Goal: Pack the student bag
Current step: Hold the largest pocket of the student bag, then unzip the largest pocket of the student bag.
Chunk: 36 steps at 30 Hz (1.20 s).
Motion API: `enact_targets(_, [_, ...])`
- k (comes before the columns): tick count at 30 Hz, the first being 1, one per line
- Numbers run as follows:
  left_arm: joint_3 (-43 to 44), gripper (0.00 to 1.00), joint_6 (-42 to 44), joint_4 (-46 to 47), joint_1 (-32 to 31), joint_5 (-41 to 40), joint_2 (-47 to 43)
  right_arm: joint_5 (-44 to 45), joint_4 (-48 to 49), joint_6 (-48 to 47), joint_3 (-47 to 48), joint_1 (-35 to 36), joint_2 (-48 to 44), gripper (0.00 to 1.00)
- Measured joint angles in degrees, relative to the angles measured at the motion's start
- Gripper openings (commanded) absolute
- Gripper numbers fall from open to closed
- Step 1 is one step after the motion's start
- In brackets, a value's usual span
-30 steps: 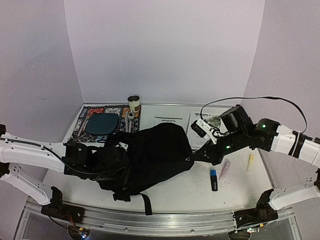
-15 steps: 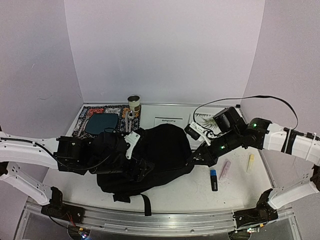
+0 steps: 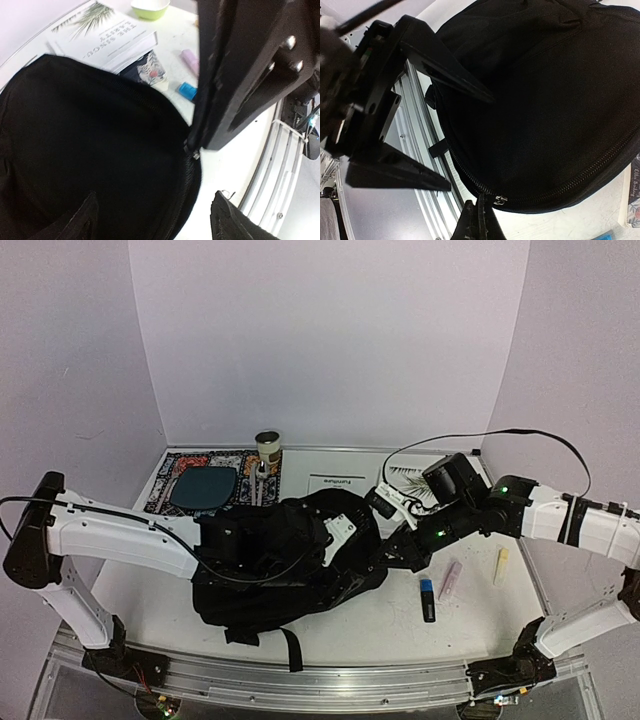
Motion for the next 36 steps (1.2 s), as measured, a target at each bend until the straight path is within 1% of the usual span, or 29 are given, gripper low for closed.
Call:
enact_targets(3, [1.46, 0.60, 1.89, 1.11, 0.00, 1.92, 1.29, 0.06, 0.17, 0.00, 0.00, 0.00, -0.01, 0.00])
enact_targets(8, [1.79, 0.39, 3.02, 1.52, 0.00, 4.33, 3.62, 0.52, 0.20, 0.00, 0.00, 0.00, -0.04, 0.00])
enact_targets(15, [1.52, 0.03, 4.72, 1.46, 0.09, 5.81, 4.31, 2.64, 0.22, -0.04, 0.00, 0.00, -0.11, 0.00])
enact_targets(16, [1.21, 0.00, 4.73, 1.62, 0.13, 5.84, 4.18, 3.13, 0.24, -0.04, 0.00, 0.00, -0.14, 0.00])
enact_targets(21, [-2.05, 0.00, 4.35, 2.16, 0.13, 6.54, 0.92, 6.51, 0.24, -0.14, 0.00, 0.28, -0.46, 0.00])
enact_targets(25, [-6.41, 0.00, 3.13, 2.21, 0.11, 7.49, -4.51, 10.24, 0.26, -0.22, 0.00, 0.11, -2.44, 0.00])
enact_targets(29, [-9.27, 0.00, 1.21, 2.28, 0.24, 8.39, -10.55, 11.13, 1.07, -0.27, 0.47, 0.09, -4.21, 0.00])
enact_targets(36, [-14.56, 0.00, -3.76, 0.72, 0.23, 11.31, -18.81, 13.17, 1.31, -0.68, 2.52, -1.16, -3.87, 0.00])
